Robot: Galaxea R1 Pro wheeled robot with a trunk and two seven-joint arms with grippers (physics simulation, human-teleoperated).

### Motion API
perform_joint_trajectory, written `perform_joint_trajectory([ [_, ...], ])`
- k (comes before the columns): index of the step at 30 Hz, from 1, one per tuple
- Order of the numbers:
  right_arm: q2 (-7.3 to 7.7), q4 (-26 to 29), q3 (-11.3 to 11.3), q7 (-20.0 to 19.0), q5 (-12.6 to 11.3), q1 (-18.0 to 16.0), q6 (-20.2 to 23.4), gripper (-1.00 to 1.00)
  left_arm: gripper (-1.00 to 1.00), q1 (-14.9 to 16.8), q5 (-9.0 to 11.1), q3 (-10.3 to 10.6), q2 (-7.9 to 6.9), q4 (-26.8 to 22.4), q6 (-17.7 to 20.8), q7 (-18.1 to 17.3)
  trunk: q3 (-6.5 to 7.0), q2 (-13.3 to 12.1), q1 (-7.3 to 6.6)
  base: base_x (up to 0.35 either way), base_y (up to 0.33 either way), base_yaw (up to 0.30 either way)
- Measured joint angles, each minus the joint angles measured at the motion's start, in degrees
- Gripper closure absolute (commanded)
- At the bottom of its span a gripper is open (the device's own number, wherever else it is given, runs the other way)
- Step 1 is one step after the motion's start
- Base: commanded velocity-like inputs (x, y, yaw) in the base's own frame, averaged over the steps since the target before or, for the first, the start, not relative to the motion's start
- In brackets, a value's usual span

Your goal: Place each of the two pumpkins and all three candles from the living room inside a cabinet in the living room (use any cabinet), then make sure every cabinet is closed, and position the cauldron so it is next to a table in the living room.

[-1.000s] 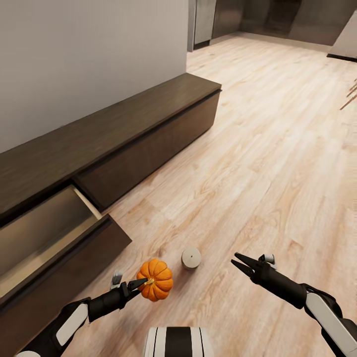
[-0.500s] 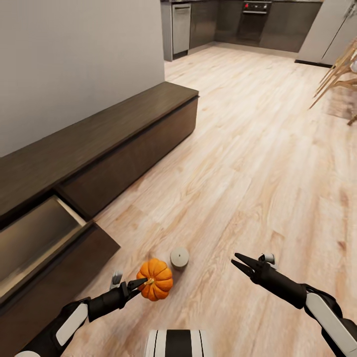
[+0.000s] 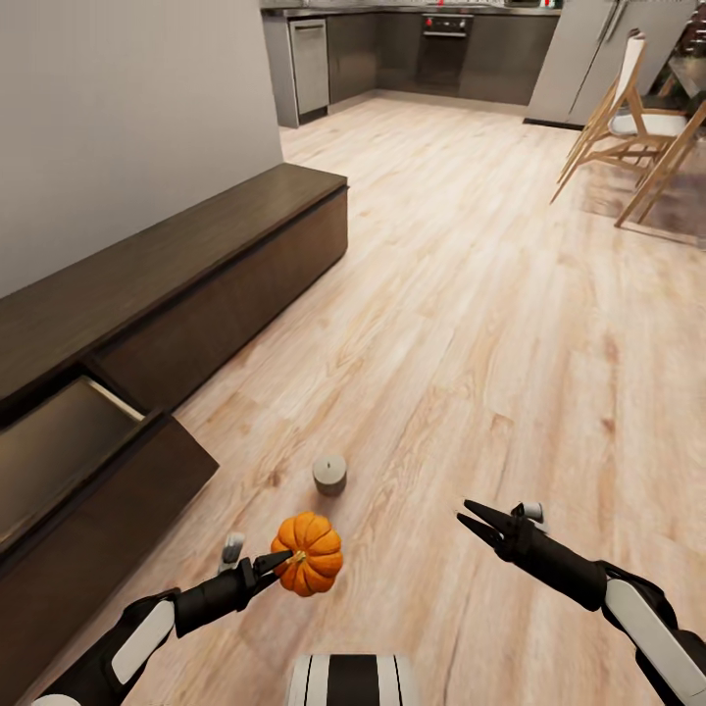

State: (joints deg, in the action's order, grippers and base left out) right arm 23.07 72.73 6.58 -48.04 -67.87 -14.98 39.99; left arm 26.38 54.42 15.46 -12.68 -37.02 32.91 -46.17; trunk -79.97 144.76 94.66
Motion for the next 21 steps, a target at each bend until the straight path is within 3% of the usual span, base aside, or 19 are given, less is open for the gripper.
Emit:
perform_joint_trajectory([
  [8, 0.00, -0.9, 0.0, -0.2, 0.0, 0.0, 0.0, -1.00, 1.00, -0.2, 0.3, 0.1, -0.08, -2.5, 0.1, 0.2, 0.53, 0.0, -0.01, -0.011, 0.000, -0.215],
  [11, 0.00, -1.1, 0.0, -0.3, -0.1, 0.0, 0.0, -1.00, 1.00, -0.3, 1.3, 0.0, -0.13, -2.6, 0.1, 0.2, 0.73, 0.0, -0.01, 0.000, 0.000, -0.215],
  [21, -0.05, -2.8, -0.1, -0.3, -0.1, 0.0, 0.0, -1.00, 1.00, -0.3, 2.2, 0.1, -0.10, -3.6, 0.3, 0.2, 3.60, -0.1, -0.28, 0.000, 0.000, -0.215],
])
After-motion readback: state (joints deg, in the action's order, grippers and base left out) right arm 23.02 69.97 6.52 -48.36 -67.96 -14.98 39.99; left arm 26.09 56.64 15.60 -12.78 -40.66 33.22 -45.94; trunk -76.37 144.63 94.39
